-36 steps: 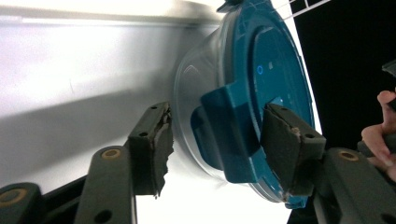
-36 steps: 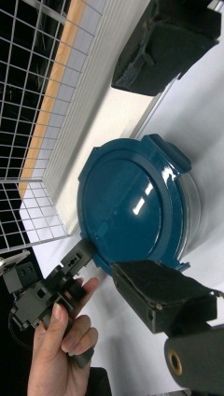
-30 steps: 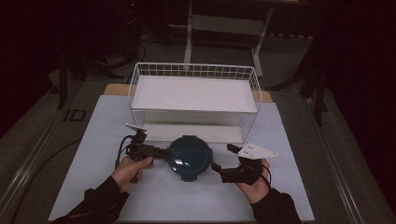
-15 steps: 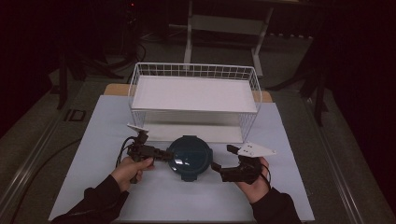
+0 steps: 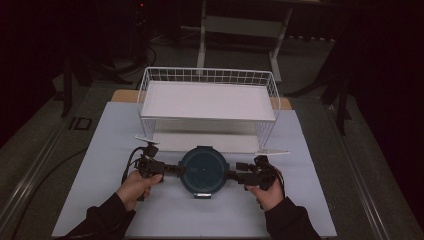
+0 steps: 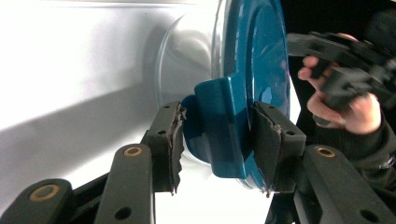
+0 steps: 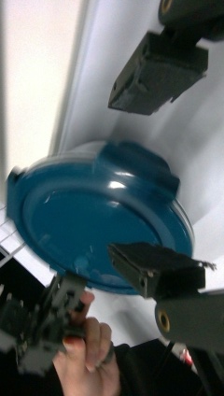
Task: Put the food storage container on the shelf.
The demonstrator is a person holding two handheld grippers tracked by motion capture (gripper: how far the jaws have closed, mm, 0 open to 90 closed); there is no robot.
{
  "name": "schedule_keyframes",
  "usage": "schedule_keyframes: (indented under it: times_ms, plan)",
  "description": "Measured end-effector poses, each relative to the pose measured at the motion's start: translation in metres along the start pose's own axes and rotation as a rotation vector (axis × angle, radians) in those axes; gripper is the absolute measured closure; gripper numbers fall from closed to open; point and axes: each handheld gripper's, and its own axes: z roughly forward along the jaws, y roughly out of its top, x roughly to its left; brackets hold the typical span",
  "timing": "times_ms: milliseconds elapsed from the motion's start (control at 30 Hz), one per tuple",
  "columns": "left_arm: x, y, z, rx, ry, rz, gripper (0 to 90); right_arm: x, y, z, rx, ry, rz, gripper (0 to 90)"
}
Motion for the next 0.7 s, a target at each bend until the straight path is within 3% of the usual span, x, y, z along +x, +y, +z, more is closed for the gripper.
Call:
schedule_keyframes:
  times_ms: [200,400,700]
  plan:
    - [-0.007,-0.005,-0.001,-0.014,0.009,0.049,56.6,-0.013,-0.003,0.007,0.061,0.054,0.094,40.0]
    - [-0.010,-0.010,-0.003,-0.020,0.015,0.075,57.2,-0.013,-0.007,0.011,0.110,0.118,0.129,49.8]
    - [-0.016,-0.018,-0.005,-0.034,0.049,0.097,56.9,-0.008,-0.012,0.012,0.084,0.126,0.148,53.3]
